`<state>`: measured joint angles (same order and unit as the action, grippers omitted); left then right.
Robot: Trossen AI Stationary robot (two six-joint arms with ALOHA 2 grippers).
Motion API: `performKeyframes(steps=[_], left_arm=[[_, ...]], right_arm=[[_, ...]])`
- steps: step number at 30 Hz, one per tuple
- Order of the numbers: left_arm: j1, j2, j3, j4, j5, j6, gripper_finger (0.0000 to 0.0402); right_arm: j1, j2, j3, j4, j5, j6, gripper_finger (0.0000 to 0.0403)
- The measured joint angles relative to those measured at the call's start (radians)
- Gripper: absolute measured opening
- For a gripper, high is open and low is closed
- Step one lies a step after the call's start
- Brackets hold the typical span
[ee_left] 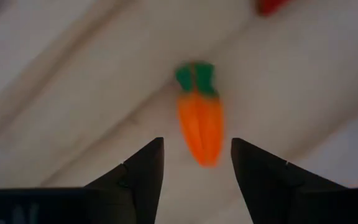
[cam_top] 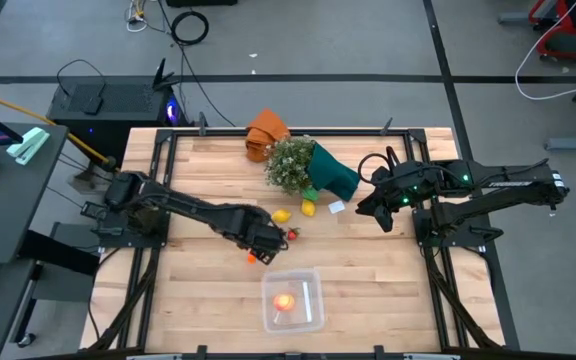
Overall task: Pick and placing Produce into tupperware
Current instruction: Put the carrot into the transparent container
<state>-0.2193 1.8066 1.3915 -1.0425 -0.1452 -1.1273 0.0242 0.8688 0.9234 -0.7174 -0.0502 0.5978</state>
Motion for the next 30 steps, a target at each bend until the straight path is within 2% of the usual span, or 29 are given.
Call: performKeyframes(steps=[6, 16, 23, 30], left_arm=[[0.048, 0.012, -0.043, 0.022, 0.0, 0.017, 0.0228], [0.066, 0.013, -0.045, 0.126, 0.035, 0.075, 0.0281], [0.057, 0.069, -0.045, 0.145, 0.093, 0.119, 0.0286], [0.052, 0.094, -0.045, 0.148, 0.102, 0.101, 0.0286]], right_arm=[[0.0, 0.0, 0.0, 0.0, 0.0, 0.011, 0.0085], [0.0, 0.0, 0.0, 0.0, 0.001, 0.038, 0.0085], [0.0, 0.0, 0.0, 0.0, 0.001, 0.038, 0.0085], [0.0, 0.0, 0.0, 0.0, 0.001, 0.039, 0.0085]])
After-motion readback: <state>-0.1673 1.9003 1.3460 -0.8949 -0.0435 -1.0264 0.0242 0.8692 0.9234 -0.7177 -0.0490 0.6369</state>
